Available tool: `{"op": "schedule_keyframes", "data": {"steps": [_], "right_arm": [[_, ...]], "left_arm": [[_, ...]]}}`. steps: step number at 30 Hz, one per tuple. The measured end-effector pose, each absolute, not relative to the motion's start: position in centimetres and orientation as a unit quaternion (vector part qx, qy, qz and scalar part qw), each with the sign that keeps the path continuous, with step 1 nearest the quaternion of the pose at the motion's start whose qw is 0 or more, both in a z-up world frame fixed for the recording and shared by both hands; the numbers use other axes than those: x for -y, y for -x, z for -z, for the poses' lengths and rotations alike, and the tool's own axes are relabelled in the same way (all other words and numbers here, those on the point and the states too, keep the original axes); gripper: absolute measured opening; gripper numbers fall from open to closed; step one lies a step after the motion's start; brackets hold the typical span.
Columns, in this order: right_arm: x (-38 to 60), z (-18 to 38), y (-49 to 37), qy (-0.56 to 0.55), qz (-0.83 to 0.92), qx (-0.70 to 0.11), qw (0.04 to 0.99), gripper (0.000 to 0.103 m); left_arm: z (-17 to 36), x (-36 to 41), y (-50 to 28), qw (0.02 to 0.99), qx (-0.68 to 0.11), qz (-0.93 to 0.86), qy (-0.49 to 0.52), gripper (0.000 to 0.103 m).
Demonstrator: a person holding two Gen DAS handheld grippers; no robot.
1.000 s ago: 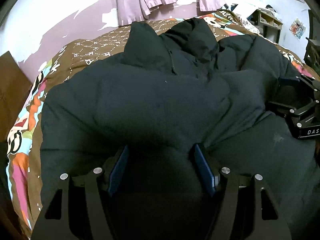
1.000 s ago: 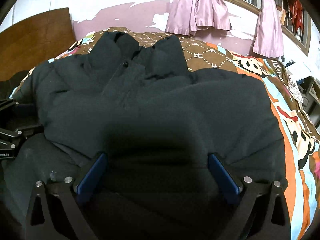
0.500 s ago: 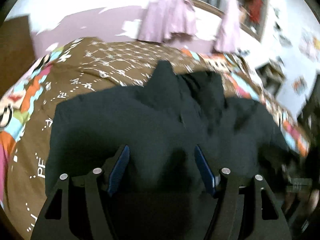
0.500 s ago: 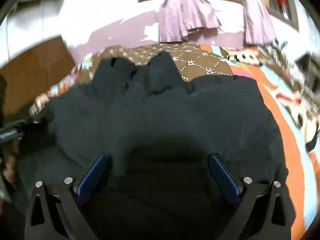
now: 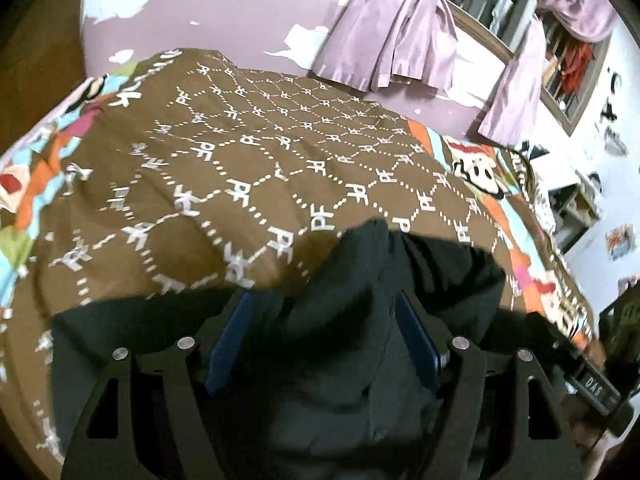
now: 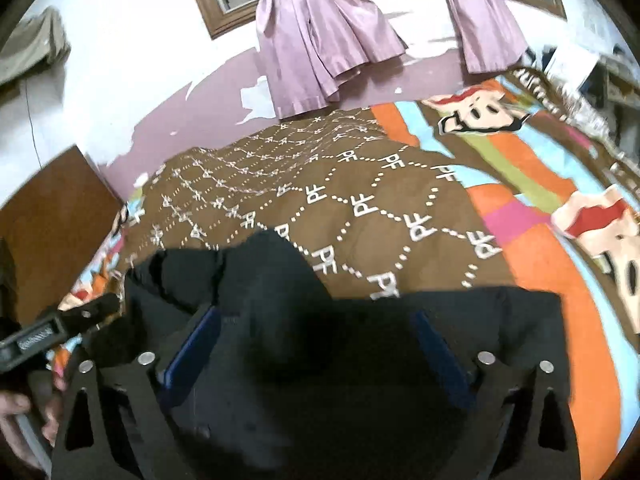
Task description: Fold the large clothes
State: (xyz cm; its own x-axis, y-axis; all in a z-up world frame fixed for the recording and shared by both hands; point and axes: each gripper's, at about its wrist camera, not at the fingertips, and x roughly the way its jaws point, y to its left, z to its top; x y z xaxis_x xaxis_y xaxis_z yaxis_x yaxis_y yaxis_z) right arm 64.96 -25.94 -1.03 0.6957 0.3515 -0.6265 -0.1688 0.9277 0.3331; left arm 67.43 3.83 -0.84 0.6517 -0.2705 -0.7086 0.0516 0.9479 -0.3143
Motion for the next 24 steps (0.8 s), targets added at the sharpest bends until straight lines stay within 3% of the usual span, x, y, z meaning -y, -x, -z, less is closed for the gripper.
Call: {"op": "schedule_keyframes", "data": {"steps": [4, 6, 7, 8, 9, 10, 15, 24], "right_arm": [[25.5, 1.5, -67.8, -0.148, -0.152, -0.371, 0.904, 0.079], [25.0, 1.7, -68.8, -0.151, -0.151, -0.381, 0.900, 0.075], [24.7, 2.0, -69.1, -0.142, -0.144, -0.387, 0.900, 0.065], [24.4, 2.2, -69.3, -0.136, -0.144, -0.391, 0.899, 0.056], [24.4, 2.5, -69.2, -0.139, -0.152, -0.394, 0.896, 0.035], [24.4, 2.6, -68.9, -0.146, -0.157, -0.392, 0.895, 0.020], [25.6, 1.7, -66.0, -0.155, -0.152, -0.384, 0.898, 0.011], [28.3, -2.4, -56.0, -0.114, -0.222, -0.339, 0.907, 0.008]], "left_arm": [[1.3, -3.6, -70.3, 0.896, -0.409, 0.097, 0.147, 0.068], [1.9, -3.0, -71.0, 0.892, -0.418, 0.102, 0.140, 0.056], [2.1, -2.8, -71.1, 0.891, -0.422, 0.105, 0.134, 0.025], [2.4, -2.8, -71.1, 0.888, -0.427, 0.108, 0.132, 0.016], [2.4, -3.1, -70.8, 0.889, -0.424, 0.106, 0.135, 0.015], [2.4, -3.2, -70.5, 0.891, -0.419, 0.107, 0.140, 0.011], [0.5, -4.4, -67.0, 0.895, -0.405, 0.132, 0.134, 0.005], [-2.9, -5.4, -56.4, 0.893, -0.412, 0.165, 0.074, 0.004]]}}
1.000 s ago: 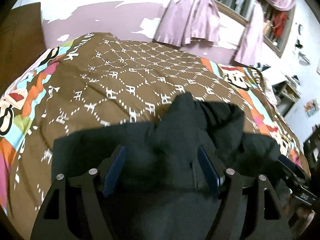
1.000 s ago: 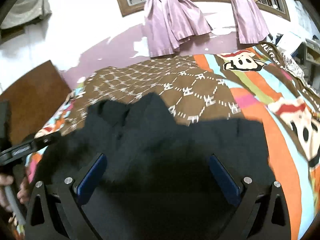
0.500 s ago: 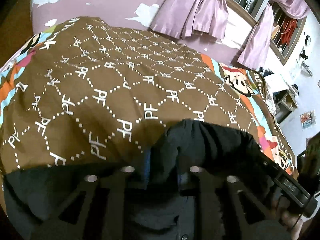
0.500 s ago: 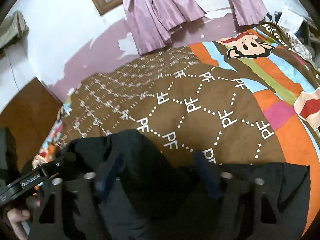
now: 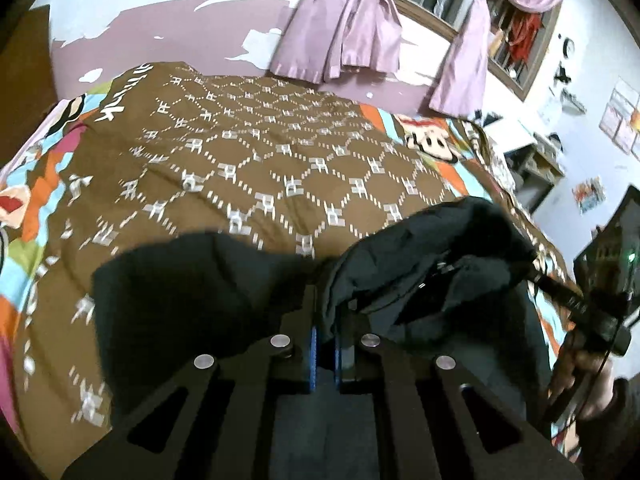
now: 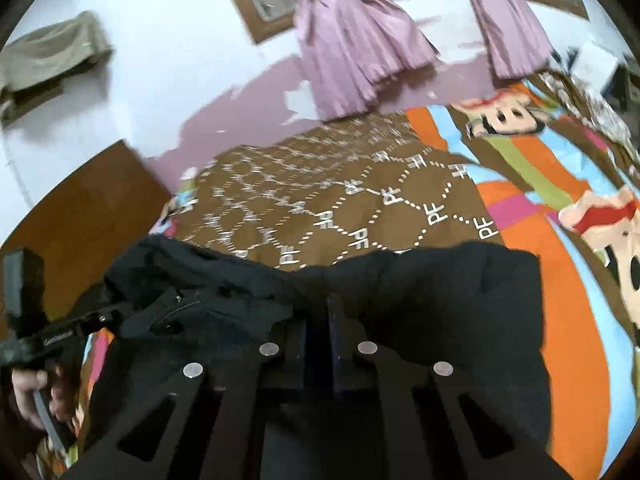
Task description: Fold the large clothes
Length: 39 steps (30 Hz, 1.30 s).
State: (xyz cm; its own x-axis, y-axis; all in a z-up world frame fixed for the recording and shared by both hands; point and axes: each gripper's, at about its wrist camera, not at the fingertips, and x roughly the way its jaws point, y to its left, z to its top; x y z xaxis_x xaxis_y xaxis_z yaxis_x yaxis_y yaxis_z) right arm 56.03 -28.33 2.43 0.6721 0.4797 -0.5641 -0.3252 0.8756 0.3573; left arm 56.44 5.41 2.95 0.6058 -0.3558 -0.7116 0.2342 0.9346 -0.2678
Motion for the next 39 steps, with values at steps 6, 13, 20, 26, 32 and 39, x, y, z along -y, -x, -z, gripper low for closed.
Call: {"op": "schedule_keyframes", "data": {"steps": [6, 13, 20, 26, 32, 39], "right_arm": [[28.2, -2.4, -50.2, -0.073, -0.236, -0.333, 0.910, 0.007], [27.6, 1.8, -49.1, -0.018, -0.226, -0.371, 0.900, 0.006], [27.2, 4.4, -49.6, -0.007, -0.223, -0.368, 0.903, 0.007], [28.4, 3.2, -48.6, -0.042, -0.230, -0.359, 0.904, 0.011], [28.9, -1.4, -46.6, -0.044, -0.219, -0.303, 0.926, 0.011], [26.8, -5.5, -47.2, -0.012, -0.234, -0.246, 0.940, 0.011]], "left_arm": [[-2.1, -4.3, -50.4, 0.889, -0.427, 0.162, 0.036, 0.003], [3.5, -3.4, -48.4, 0.892, -0.421, 0.156, 0.050, 0.003], [5.6, -3.2, -49.0, 0.899, -0.409, 0.154, 0.040, 0.003], [5.8, -3.5, -48.4, 0.903, -0.400, 0.154, 0.034, 0.003], [5.8, -3.5, -48.1, 0.904, -0.397, 0.155, 0.038, 0.003], [5.8, -3.6, -48.0, 0.904, -0.396, 0.159, 0.034, 0.003]]}}
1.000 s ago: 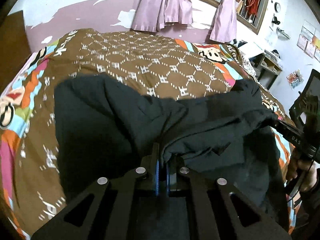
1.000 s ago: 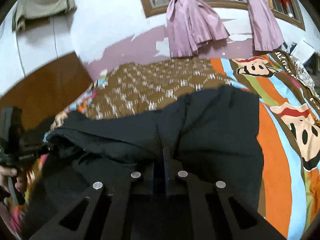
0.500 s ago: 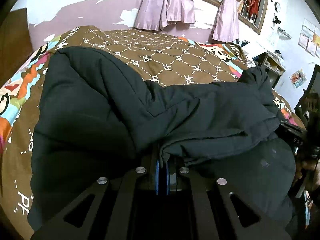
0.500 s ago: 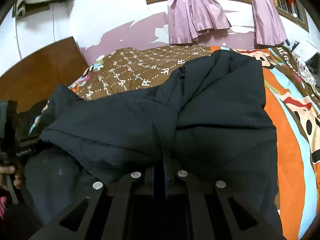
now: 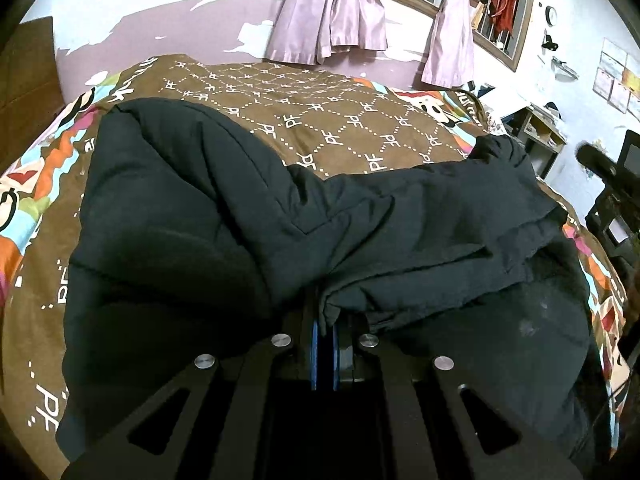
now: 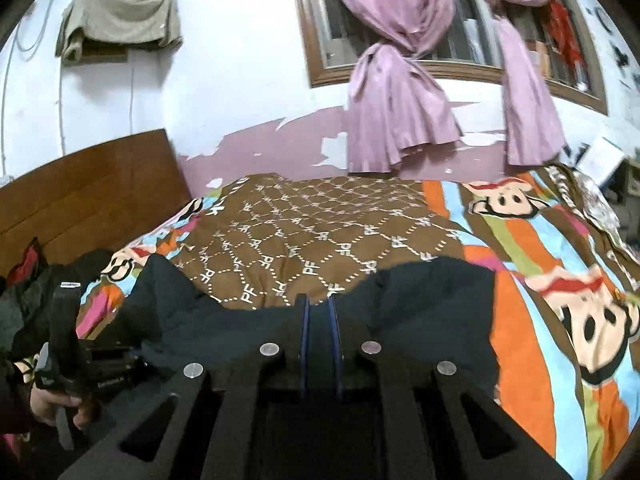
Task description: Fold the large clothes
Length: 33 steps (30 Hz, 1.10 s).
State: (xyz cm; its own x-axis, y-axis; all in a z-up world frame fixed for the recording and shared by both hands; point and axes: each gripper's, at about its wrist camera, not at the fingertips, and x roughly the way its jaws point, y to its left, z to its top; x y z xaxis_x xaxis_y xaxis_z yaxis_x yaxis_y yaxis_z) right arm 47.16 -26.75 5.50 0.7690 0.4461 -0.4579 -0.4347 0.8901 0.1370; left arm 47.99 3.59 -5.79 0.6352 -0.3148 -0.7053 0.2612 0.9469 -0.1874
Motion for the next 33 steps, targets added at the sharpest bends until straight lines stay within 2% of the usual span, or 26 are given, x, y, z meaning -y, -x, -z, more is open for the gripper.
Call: {"op": "schedule_keyframes", "data": {"steps": [8, 13, 23, 25, 29, 33], "right_arm": [[22.3, 1.0, -53.9, -0.026, -0.280, -0.409, 0.868, 0.011], [23.1, 2.2, -54.2, -0.022, -0.293, -0.433, 0.852, 0.010], [24.1, 3.3, -53.7, -0.042, -0.301, -0.447, 0.841, 0.009], [24.3, 3.4, -53.7, -0.047, -0.302, -0.447, 0.840, 0.009], [25.0, 3.1, -53.8, -0.063, -0.302, -0.460, 0.833, 0.008], [25.4, 2.7, -53.8, -0.037, -0.294, -0.466, 0.833, 0.004]], "left_arm": [[5.3, -3.0, -47.5, 0.908, -0.383, 0.171, 0.006, 0.004], [4.3, -2.5, -46.2, 0.918, -0.363, 0.160, -0.008, 0.007], [-0.3, -3.4, -43.8, 0.926, -0.298, 0.218, 0.085, 0.022], [-0.7, -2.4, -45.0, 0.923, -0.309, 0.217, 0.076, 0.022], [1.1, 0.7, -49.5, 0.893, -0.393, 0.220, 0.018, 0.022], [3.4, 1.0, -52.3, 0.870, -0.447, 0.208, 0.025, 0.010]]}}
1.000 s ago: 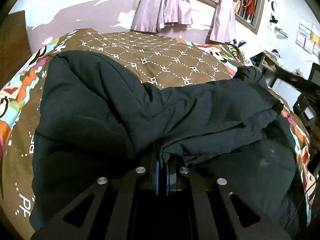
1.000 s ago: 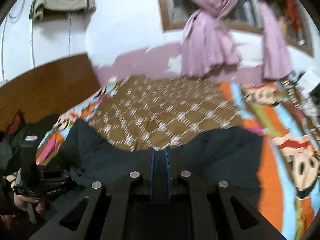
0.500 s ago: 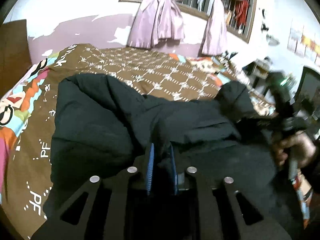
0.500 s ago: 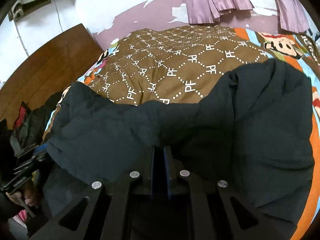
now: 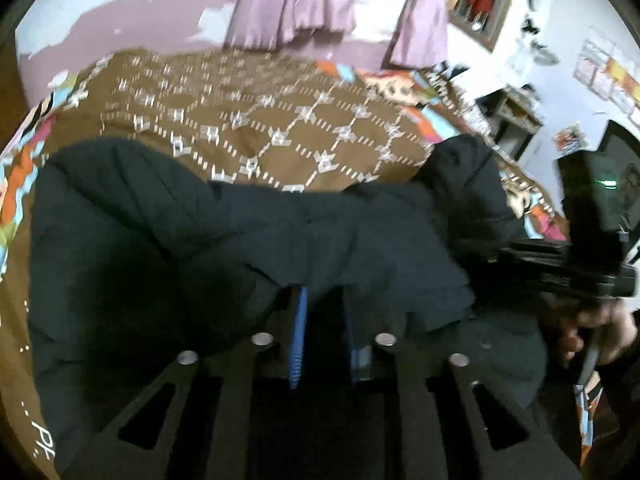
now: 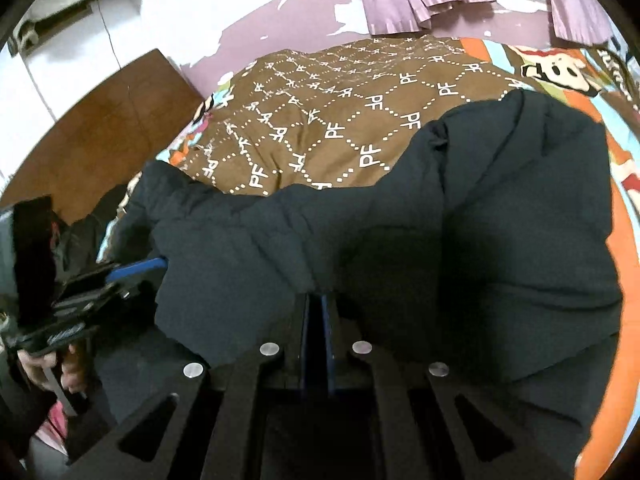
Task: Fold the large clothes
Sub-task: 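Lower the folded hem onto the jacket with both tools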
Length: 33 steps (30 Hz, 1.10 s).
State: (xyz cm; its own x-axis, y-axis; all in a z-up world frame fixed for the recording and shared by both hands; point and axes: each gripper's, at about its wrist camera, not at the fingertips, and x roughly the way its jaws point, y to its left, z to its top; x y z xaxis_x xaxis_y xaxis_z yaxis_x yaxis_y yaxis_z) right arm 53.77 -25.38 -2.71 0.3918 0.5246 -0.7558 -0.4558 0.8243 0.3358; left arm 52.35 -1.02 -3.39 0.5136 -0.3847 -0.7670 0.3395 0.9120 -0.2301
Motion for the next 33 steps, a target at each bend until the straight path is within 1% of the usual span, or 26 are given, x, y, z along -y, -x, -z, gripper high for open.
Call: {"op": "schedule_keyframes", "data": {"steps": [3, 5, 14, 21, 23, 27, 33], "right_arm": [[24.8, 3.0, -53.9, -0.012, -0.291, -0.472, 0.832, 0.004], [24.1, 3.6, -54.2, 0.008, -0.287, -0.476, 0.831, 0.004], [22.7, 7.0, -55.1, 0.039, -0.269, -0.452, 0.849, 0.003], [22.8, 6.9, -53.4, 0.043, -0.255, -0.421, 0.869, 0.003], [22.6, 7.2, -53.3, 0.051, -0.253, -0.415, 0.872, 0.003], [22.5, 7.6, -54.5, 0.045, -0.256, -0.434, 0.863, 0.003], [22.8, 7.0, -52.5, 0.048, -0.254, -0.395, 0.881, 0.005]], "left_arm": [[4.2, 1.2, -53.3, 0.861, -0.467, 0.201, 0.002, 0.003], [4.8, 1.5, -53.7, 0.857, -0.477, 0.195, -0.015, 0.002], [8.4, 1.4, -53.6, 0.870, -0.458, 0.178, -0.044, 0.003], [8.6, 2.1, -52.2, 0.885, -0.427, 0.168, -0.076, 0.003], [8.8, 2.2, -52.5, 0.883, -0.432, 0.168, -0.074, 0.003], [9.1, 2.4, -52.9, 0.880, -0.440, 0.165, -0.073, 0.003], [8.6, 1.5, -52.0, 0.886, -0.423, 0.182, -0.047, 0.003]]}}
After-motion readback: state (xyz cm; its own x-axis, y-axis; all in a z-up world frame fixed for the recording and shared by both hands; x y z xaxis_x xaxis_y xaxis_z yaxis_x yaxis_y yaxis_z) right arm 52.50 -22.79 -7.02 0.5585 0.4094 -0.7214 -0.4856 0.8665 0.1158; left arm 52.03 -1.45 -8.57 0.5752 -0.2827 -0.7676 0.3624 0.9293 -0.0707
